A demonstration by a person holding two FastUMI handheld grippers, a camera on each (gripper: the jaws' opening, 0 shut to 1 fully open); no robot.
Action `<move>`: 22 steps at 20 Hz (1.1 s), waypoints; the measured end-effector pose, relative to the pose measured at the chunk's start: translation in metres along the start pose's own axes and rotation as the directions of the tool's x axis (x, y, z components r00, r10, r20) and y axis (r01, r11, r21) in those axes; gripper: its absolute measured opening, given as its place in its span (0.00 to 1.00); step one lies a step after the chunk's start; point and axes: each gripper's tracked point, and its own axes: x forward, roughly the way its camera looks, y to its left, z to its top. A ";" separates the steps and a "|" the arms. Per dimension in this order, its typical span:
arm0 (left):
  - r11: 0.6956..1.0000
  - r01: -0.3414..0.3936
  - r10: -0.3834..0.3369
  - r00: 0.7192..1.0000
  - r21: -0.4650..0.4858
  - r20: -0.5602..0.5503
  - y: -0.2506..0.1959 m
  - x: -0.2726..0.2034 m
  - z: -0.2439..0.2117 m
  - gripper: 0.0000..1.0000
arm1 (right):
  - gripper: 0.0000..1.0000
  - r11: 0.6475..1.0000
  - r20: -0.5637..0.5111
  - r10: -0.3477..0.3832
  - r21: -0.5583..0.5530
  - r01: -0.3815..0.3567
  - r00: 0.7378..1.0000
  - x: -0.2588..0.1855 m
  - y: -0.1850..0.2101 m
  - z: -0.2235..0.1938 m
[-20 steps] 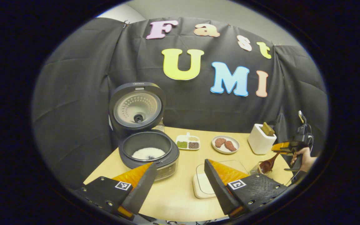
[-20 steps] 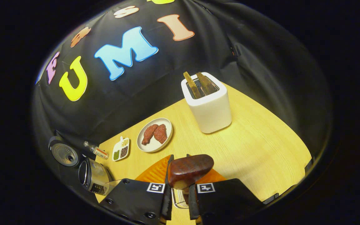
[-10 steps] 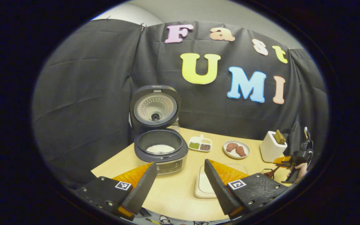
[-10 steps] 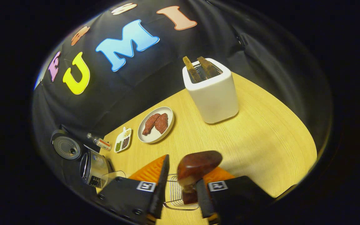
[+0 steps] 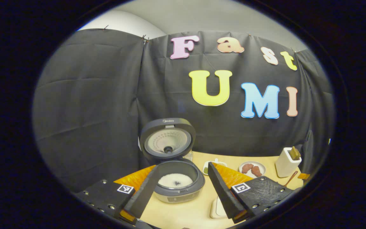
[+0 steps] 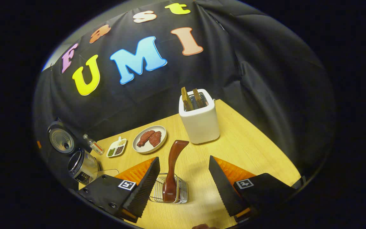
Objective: Close the left gripper, press the button to open the rice cooker; take a wooden spoon from the chopstick holder with the right hand, scoop a spoonful of rice and pour it into the rice cooker, then put the wooden spoon back into the chopstick holder.
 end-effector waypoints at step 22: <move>0.981 0.126 -0.159 0.958 -0.148 -0.240 0.064 0.309 0.046 0.95 | 0.98 0.934 0.348 -0.237 -0.176 0.311 0.907 -0.141 0.046 0.044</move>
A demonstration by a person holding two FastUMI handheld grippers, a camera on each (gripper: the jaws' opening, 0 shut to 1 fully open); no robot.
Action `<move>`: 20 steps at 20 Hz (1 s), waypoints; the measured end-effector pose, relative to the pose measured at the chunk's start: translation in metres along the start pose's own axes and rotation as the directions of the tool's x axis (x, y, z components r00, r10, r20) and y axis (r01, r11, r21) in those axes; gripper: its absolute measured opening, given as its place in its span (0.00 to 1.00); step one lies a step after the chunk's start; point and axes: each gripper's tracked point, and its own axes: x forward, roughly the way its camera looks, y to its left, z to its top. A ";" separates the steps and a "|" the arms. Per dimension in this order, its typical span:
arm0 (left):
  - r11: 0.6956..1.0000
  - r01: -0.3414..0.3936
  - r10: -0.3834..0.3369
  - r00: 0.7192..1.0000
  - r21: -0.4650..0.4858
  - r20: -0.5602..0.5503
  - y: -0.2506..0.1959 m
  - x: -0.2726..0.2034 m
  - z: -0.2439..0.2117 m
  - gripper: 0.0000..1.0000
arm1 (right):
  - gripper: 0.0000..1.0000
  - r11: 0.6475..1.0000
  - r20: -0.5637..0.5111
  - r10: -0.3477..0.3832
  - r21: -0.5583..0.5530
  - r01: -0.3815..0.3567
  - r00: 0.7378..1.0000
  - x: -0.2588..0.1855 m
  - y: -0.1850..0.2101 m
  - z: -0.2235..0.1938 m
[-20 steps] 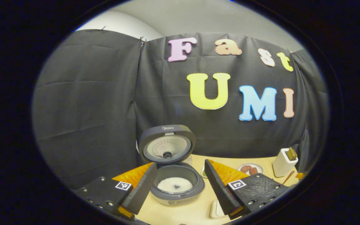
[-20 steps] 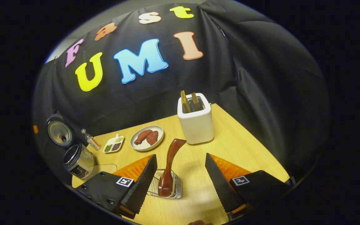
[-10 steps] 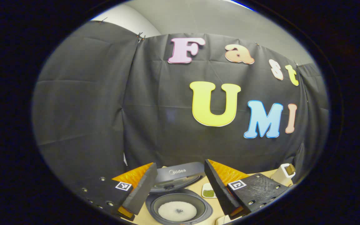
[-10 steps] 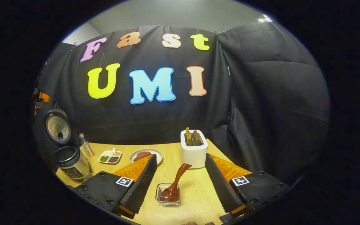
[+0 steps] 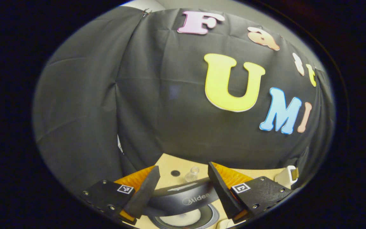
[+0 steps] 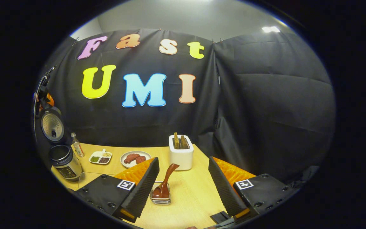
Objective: Close the left gripper, press the button to open the rice cooker; take a wooden spoon from the chopstick holder with the right hand, scoop a spoonful of rice and pour it into the rice cooker, then put the wooden spoon back into the chopstick holder.
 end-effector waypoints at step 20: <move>0.997 -0.080 0.069 0.935 -0.016 -0.348 -0.049 -0.067 -0.192 0.98 | 0.99 0.981 -0.119 0.192 0.028 -0.190 0.974 0.038 -0.012 -0.047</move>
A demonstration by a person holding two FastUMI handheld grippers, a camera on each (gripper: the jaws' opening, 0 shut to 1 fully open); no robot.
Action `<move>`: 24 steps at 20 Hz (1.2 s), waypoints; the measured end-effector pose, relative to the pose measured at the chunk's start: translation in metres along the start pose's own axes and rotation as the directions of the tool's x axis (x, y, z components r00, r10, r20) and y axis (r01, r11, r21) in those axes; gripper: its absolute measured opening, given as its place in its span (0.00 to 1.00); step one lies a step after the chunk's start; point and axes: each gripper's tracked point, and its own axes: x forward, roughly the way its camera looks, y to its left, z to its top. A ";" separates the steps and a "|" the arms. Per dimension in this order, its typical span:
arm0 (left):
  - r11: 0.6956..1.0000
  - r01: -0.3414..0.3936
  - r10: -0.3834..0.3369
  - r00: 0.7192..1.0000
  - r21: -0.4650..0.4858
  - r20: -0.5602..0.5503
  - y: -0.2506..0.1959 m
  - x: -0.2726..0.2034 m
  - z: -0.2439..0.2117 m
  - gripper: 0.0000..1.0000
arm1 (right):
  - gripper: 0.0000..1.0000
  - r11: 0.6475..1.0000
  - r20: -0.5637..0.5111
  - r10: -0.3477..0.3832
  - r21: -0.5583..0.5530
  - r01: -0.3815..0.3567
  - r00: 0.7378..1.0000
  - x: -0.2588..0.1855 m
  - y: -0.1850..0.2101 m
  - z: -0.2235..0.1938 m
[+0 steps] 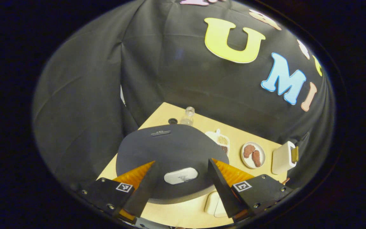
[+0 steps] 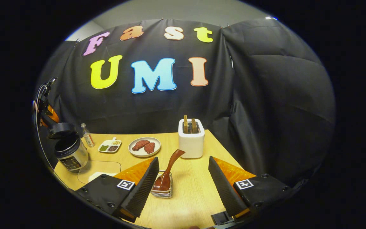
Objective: Close the left gripper, press the button to open the rice cooker; take a wooden spoon from the chopstick holder with the right hand, scoop a spoonful of rice and pour it into the rice cooker, then put the wooden spoon back into the chopstick holder.
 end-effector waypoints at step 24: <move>0.990 -0.091 0.109 0.978 0.110 -0.180 -0.004 0.047 -0.086 0.99 | 0.99 0.985 -0.064 0.174 0.000 -0.175 0.983 0.031 -0.016 -0.015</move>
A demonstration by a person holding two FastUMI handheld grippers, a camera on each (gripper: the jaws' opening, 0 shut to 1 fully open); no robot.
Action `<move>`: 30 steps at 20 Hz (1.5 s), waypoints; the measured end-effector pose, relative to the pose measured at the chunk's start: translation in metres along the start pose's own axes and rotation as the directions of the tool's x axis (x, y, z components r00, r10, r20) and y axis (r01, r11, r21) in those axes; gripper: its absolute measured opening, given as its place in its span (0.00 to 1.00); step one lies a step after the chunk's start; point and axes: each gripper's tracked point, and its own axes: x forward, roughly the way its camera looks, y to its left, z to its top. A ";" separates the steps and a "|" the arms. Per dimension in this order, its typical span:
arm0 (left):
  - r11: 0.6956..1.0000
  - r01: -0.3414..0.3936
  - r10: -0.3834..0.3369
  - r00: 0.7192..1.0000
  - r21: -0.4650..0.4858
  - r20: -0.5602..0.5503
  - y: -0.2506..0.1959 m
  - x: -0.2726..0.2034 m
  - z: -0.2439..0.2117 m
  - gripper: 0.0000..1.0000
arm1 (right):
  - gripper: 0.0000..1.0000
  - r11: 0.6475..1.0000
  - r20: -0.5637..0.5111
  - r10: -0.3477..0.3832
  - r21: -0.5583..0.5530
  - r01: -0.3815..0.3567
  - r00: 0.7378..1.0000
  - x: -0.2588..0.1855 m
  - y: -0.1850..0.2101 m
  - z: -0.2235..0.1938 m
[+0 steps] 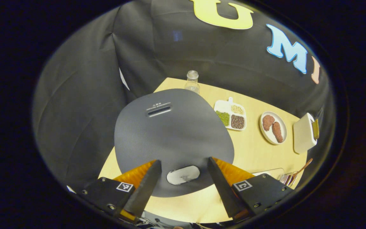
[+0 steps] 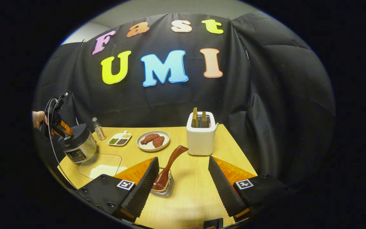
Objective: Close the left gripper, press the button to open the rice cooker; take a wooden spoon from the chopstick holder with the right hand, scoop a spoonful of rice and pour it into the rice cooker, then put the wooden spoon back into the chopstick holder.
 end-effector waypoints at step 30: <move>0.920 0.249 -0.393 0.582 0.304 0.712 -0.037 -0.372 -0.107 0.96 | 0.99 0.985 0.361 -0.119 -0.073 0.156 0.925 -0.185 0.071 0.094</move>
